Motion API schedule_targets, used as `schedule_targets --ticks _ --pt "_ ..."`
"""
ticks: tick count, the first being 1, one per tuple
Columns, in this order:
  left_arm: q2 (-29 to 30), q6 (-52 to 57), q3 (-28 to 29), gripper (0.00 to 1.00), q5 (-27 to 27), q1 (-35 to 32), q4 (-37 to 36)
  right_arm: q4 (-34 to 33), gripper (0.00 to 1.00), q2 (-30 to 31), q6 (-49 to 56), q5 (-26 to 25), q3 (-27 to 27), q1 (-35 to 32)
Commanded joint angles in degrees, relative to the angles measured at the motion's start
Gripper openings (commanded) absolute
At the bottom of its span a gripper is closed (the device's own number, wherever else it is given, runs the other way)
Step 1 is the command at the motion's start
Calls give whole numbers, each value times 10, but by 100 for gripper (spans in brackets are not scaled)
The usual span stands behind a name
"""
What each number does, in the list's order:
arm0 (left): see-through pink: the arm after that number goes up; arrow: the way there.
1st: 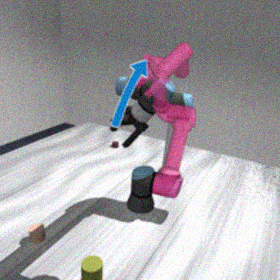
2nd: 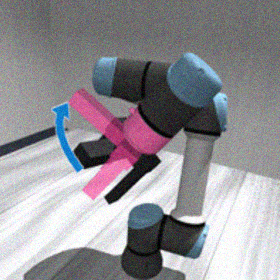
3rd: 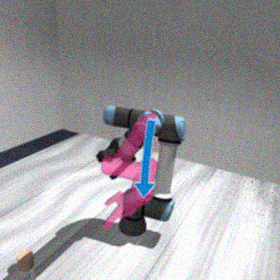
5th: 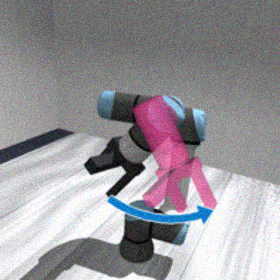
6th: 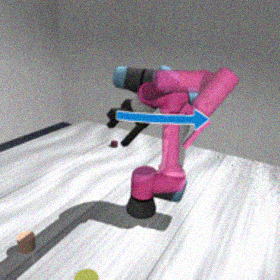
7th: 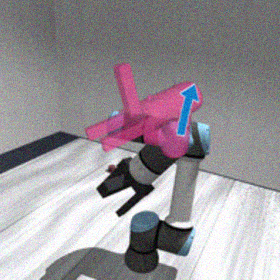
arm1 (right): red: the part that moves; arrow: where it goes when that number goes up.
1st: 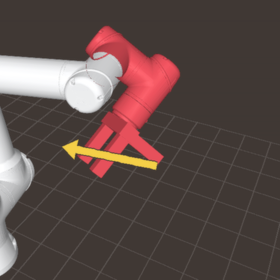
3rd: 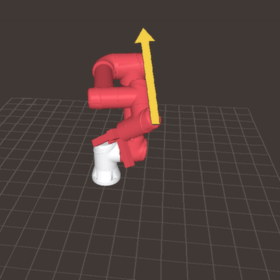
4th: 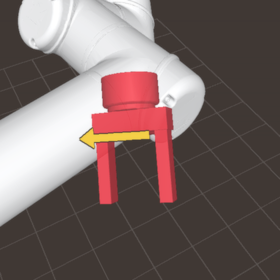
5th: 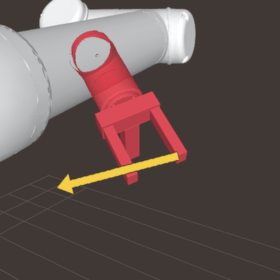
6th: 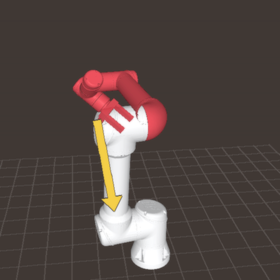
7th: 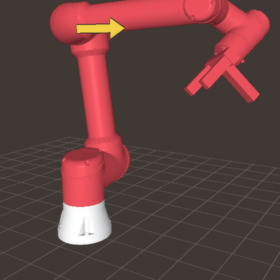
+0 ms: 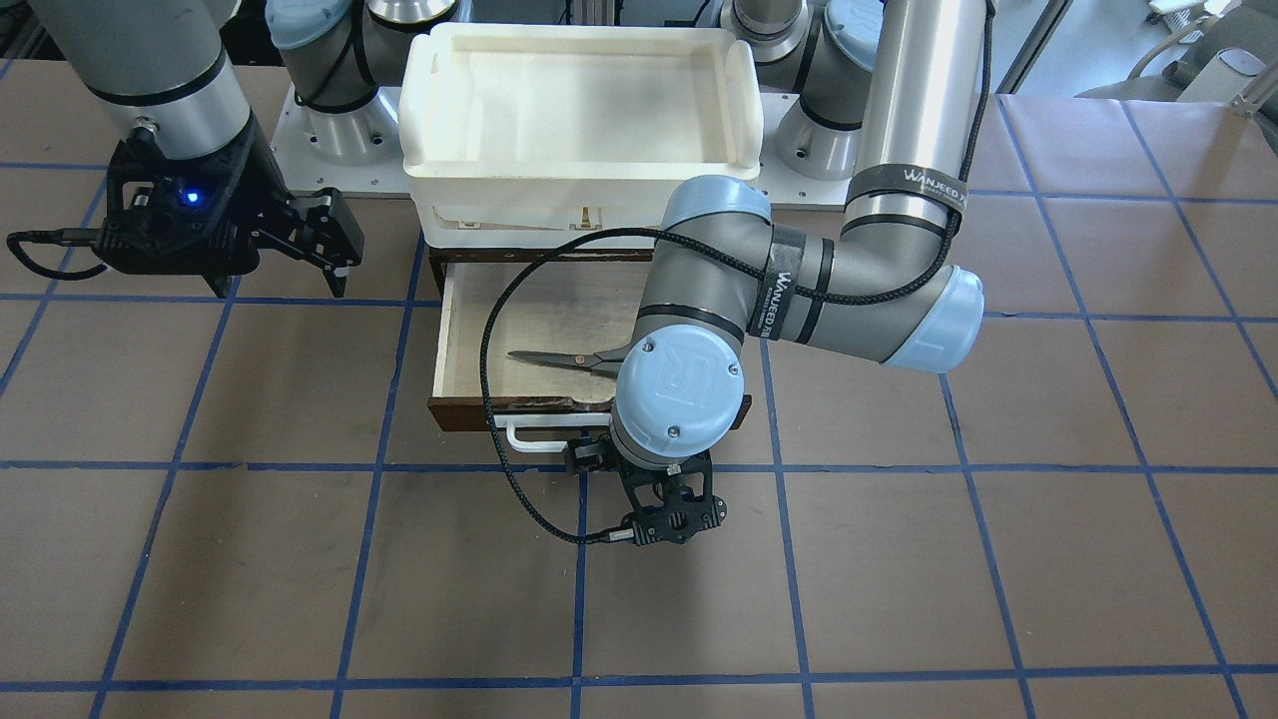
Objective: Put scissors in drawer and close it
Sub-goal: 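Lower the left gripper to the white drawer handle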
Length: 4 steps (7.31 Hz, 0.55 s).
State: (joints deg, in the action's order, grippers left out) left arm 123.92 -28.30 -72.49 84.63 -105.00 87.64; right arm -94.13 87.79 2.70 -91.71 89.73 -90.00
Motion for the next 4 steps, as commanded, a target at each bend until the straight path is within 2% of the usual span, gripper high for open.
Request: schedule_targets --ticks 1,4 --pt "-4 0 -5 100 -1 0 7 0 100 1 0 -2 1 0" --pt "-24 0 -40 100 -2 0 14 -1 100 -1 6 -3 1 0"
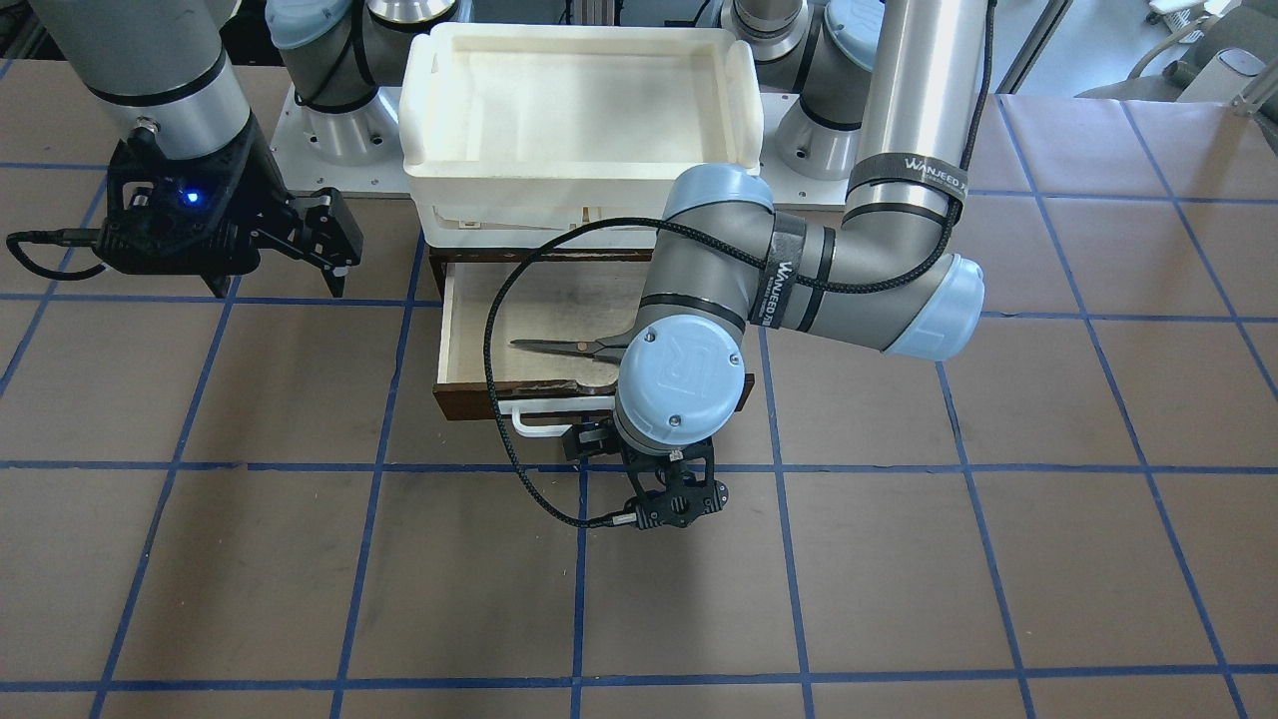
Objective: Put scissors in drawer and close it
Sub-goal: 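Lower the left gripper to the white drawer handle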
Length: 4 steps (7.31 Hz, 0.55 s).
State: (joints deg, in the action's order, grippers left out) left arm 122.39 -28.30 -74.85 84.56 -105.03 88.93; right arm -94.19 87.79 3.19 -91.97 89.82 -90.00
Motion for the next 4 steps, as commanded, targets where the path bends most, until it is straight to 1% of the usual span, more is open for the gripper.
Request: schedule_targets --ticks 1,4 --pt "-15 0 -27 100 -3 0 1 1 100 -1 2 0 0 -1" --pt "-24 -5 -38 100 -8 -1 12 1 100 0 5 -1 0 -1"
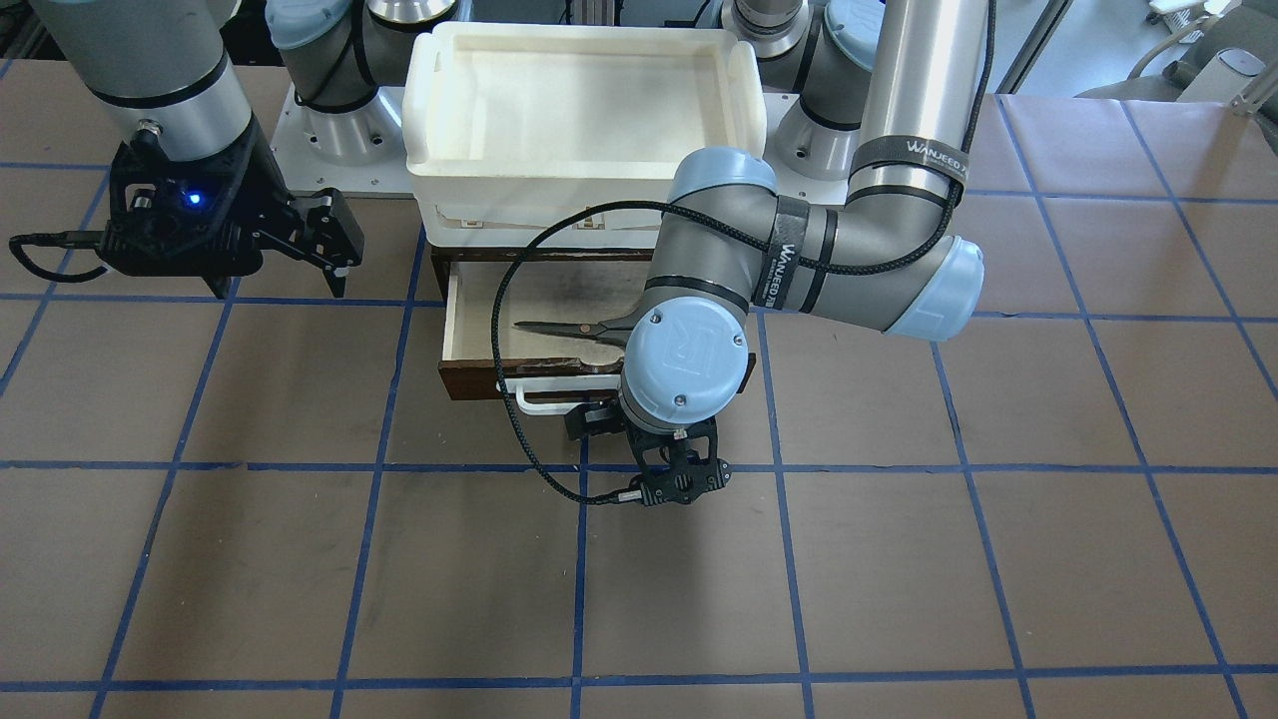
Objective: Put scissors in drawer and close it
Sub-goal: 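Push the drawer closed with the left gripper toward the cabinet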
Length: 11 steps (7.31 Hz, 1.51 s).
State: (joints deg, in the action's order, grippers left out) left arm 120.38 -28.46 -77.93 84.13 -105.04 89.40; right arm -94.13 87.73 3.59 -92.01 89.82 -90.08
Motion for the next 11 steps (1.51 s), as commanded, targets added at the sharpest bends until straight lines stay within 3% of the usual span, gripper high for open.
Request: schedule_targets --ticks 1,5,11 --pt "-10 -4 -14 100 -12 -1 7 0 100 1 -1 1 0 0" --pt "-23 -5 -27 100 -28 0 24 -2 100 1 -2 0 6 2" --pt "-64 -14 -91 100 -37 0 28 -4 100 1 0 -1 7 3"
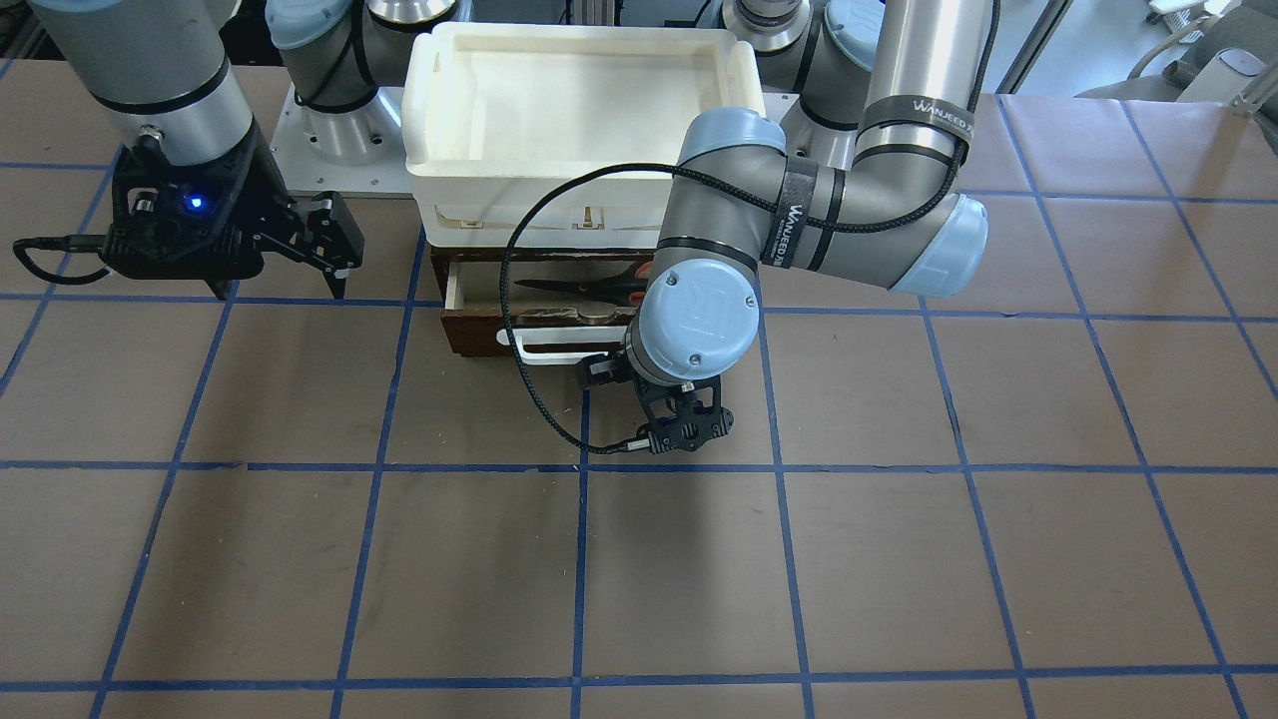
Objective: Put scissors in drawer and close it
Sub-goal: 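Push the drawer closed with the left gripper toward the cabinet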
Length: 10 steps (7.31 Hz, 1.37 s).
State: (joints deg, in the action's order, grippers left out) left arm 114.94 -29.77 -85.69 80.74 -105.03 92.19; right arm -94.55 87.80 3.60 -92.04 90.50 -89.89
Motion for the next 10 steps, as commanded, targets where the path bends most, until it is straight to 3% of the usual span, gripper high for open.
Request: schedule_targets --ticks 1,10 --pt "-15 -1 -15 100 -3 0 3 0 100 0 -1 -1 0 1" --pt "-25 -13 -15 100 -9 2 81 -1 100 0 1 0 0 1"
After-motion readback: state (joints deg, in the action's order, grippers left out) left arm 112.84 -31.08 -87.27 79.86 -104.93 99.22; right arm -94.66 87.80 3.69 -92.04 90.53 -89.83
